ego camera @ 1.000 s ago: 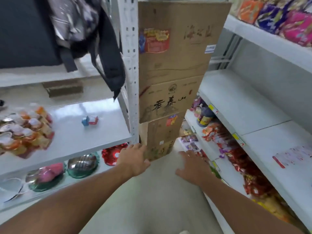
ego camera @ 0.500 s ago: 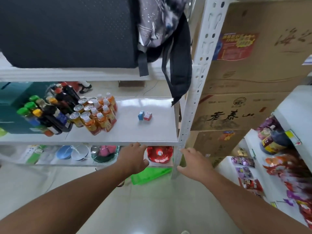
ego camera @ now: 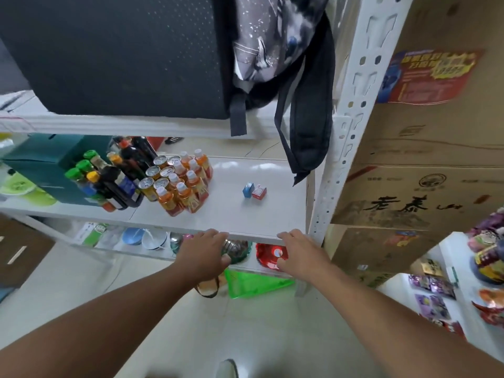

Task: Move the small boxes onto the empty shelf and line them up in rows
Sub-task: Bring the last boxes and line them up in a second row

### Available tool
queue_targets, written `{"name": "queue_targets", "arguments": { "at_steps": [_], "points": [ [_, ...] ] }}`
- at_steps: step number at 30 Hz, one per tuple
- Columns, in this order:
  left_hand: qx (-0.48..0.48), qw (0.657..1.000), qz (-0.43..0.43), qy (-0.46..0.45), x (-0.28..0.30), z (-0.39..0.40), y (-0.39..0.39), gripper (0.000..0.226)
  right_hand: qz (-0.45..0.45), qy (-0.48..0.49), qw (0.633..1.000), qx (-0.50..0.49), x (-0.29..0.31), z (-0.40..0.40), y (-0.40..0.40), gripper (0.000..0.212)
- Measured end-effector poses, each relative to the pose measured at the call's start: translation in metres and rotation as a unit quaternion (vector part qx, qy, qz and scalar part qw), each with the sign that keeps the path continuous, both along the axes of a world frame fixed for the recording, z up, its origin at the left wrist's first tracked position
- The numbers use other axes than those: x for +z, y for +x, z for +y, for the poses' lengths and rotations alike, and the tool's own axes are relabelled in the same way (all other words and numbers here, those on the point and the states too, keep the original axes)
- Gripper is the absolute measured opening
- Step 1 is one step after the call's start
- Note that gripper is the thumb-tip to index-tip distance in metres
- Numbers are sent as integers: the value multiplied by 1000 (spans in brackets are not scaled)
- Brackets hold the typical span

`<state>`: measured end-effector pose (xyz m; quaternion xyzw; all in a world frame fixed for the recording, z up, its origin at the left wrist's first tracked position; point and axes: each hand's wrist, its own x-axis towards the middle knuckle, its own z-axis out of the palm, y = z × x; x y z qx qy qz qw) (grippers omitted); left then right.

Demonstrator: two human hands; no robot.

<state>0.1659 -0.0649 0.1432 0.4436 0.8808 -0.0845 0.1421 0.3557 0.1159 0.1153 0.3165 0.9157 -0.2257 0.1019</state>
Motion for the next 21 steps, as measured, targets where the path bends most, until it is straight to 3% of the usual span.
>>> {"name": "queue_targets", "arguments": {
  "at_steps": [12, 21],
  "points": [
    [-78, 994, -72, 20, -41, 46, -107, 72, -67, 5, 996, -52, -23, 6, -93, 72],
    [-138, 986, -76, 50, -73, 122, -186, 67, -77, -6, 987, -137, -31, 6, -133, 71]
  ]
}}
